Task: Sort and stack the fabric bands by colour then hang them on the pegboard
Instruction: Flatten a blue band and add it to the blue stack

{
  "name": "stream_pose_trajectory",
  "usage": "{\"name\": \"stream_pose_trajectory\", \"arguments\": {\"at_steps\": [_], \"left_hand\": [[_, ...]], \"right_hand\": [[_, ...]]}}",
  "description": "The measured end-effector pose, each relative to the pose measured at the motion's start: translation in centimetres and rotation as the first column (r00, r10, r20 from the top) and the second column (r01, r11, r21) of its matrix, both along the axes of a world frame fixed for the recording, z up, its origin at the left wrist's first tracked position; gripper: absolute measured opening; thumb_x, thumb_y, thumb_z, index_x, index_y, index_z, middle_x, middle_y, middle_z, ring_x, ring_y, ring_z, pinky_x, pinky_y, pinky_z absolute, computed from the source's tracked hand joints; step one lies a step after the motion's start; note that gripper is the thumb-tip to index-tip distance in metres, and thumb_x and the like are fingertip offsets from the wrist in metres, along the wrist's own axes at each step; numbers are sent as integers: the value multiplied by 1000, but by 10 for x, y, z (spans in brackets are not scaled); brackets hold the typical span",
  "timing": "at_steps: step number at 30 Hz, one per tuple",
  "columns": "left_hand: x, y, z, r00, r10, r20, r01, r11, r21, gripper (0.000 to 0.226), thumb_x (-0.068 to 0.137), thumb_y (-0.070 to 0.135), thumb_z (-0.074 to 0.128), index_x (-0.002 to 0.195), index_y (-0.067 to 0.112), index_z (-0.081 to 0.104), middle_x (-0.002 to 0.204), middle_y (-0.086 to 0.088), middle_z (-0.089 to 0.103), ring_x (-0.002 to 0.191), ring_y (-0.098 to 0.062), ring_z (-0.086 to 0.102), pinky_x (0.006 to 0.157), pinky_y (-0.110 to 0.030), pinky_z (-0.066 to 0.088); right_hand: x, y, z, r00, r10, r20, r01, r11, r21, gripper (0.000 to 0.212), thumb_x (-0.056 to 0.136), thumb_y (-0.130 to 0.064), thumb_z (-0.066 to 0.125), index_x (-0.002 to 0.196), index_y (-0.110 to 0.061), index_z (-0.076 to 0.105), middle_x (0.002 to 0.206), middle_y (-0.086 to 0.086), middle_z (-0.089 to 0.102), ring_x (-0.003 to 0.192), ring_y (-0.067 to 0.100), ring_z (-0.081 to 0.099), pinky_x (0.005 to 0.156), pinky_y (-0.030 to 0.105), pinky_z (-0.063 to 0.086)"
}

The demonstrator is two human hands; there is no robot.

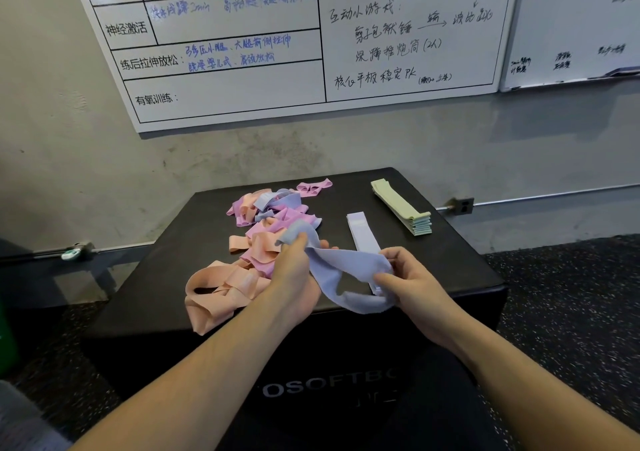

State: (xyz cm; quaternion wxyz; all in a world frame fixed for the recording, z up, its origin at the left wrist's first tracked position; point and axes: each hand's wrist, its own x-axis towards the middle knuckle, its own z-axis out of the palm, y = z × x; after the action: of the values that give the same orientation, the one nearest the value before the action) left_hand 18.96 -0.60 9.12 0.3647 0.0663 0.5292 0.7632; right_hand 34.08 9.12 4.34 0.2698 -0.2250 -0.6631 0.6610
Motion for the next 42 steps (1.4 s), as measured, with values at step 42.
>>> {"name": "stream_pose_trajectory", "arguments": {"at_steps": [42], "left_hand": [[-25, -5, 6, 1000, -17, -14, 17, 1000, -16, 17, 110, 15, 37, 124, 10, 46, 103, -14, 72, 90, -34, 72, 63, -36, 62]], "right_hand": [[13, 34, -22, 982, -160, 104, 86, 858, 507, 20, 96, -17, 64, 97, -34, 54, 73, -4, 64, 58, 9, 44, 60, 23, 38]]}}
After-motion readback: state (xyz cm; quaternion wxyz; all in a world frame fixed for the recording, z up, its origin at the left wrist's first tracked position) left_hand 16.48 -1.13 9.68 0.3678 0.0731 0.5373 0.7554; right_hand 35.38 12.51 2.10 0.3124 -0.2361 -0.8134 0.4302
